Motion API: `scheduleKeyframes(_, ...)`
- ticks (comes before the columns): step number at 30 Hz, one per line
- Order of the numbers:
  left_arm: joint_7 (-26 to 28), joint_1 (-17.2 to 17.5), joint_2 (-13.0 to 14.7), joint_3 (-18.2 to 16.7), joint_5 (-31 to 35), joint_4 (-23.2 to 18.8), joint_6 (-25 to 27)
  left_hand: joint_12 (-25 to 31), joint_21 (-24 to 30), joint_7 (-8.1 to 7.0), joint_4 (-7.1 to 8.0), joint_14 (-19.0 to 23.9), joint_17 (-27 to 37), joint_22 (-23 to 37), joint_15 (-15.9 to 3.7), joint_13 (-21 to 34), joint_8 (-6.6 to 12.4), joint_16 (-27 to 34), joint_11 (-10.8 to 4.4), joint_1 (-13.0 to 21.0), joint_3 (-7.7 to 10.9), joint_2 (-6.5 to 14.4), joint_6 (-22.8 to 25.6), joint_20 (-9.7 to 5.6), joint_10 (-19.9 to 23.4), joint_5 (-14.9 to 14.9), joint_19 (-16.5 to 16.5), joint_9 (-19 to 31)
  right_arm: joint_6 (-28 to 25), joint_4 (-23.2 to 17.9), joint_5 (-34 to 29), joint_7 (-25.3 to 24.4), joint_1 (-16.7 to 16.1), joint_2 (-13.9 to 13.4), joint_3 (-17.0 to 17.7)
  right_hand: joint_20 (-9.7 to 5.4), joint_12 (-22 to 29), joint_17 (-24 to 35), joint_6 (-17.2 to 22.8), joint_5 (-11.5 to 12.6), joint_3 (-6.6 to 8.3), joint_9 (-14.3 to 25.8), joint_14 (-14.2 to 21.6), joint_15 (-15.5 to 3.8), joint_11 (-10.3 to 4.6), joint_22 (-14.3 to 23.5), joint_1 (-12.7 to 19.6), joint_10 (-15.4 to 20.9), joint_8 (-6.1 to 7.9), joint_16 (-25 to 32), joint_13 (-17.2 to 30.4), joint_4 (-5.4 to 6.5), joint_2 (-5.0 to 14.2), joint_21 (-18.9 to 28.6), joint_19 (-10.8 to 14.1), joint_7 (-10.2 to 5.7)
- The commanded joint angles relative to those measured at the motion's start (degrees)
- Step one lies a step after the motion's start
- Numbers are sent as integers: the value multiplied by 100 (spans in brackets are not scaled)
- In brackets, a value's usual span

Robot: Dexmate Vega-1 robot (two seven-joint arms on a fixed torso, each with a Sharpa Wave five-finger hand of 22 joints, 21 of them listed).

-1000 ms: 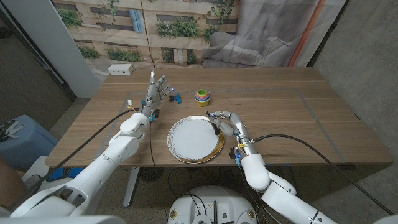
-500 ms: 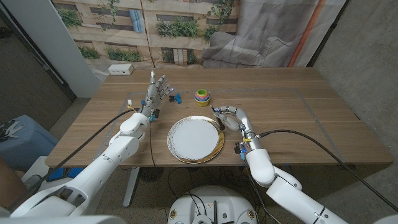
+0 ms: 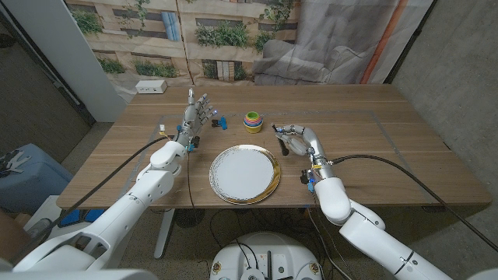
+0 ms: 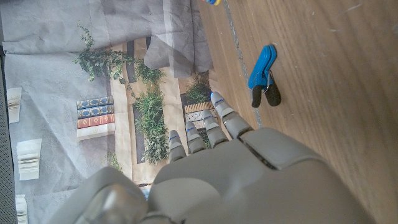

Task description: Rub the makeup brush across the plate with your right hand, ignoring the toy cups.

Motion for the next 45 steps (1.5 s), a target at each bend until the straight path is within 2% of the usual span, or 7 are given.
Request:
scheduleKeyframes(1, -8, 0, 2, 0, -2, 3, -1, 39, 37, -48, 38, 45, 10, 26, -78, 16, 43, 22, -65, -7, -4, 81, -8, -3, -2, 22, 45, 13, -219, -131, -33, -26, 74, -171, 213, -289, 35, 30, 90, 43, -1, 14, -27, -992, -5, 11, 63, 30, 5, 10, 32, 23, -10, 49, 75, -18)
scheduleKeyframes(15, -8, -2, -1, 1, -2, 5, -2, 41, 39, -48, 38, 48, 10, 26, -75, 16, 43, 23, -66, -7, -5, 80, -8, 3, 4, 22, 50, 13, -524, -191, -78, -25, 141, -388, 441, -281, 31, 29, 94, 45, -2, 16, -24, -993, -4, 11, 68, 21, -6, 11, 33, 25, -4, 45, 77, -19)
scheduleKeyframes(16, -8, -2, -1, 1, -2, 5, -2, 42, 39, -48, 38, 50, 10, 26, -79, 16, 43, 23, -63, -7, -5, 81, -7, -1, 5, 22, 50, 13, -521, -181, -86, -7, 152, -423, 453, -283, 31, 28, 98, 33, -41, 17, -17, -873, -16, 12, -37, 26, -13, 9, 34, 85, -23, 36, 58, -33)
scheduleKeyframes(21, -8, -3, -1, 1, -1, 7, -3, 40, 39, -48, 38, 46, 10, 26, -73, 16, 43, 22, -54, -7, -5, 80, -8, -5, 1, 22, 51, 13, -586, -139, -59, 34, 205, -491, 515, -279, 29, 28, 103, 35, -44, 18, -21, -892, -20, 12, -57, 24, -20, 4, 35, 87, -27, 44, 83, -43)
scheduleKeyframes(35, -10, -2, 0, 1, -2, 8, -4, 42, 38, -48, 38, 53, 10, 26, -78, 16, 43, 25, -55, -7, -4, 81, -9, 0, 5, 22, 50, 13, -925, -90, -539, 54, 344, -863, 498, -267, 23, 33, 113, 39, -41, 18, -10, -907, -20, 12, -74, 14, -30, 7, 36, 85, -21, 42, 88, -46)
scheduleKeyframes(45, -10, -2, 0, 1, -2, 7, -4, 43, 38, -48, 38, 40, 10, 26, -77, 16, 43, 19, -64, -7, -4, 82, -8, -1, 7, 22, 49, 13, -1273, -72, -1166, 159, 508, -1221, 364, -264, 23, 39, 122, 41, -36, 19, 3, -917, -21, 12, -75, 13, -35, 15, 38, 79, -15, 42, 92, -47)
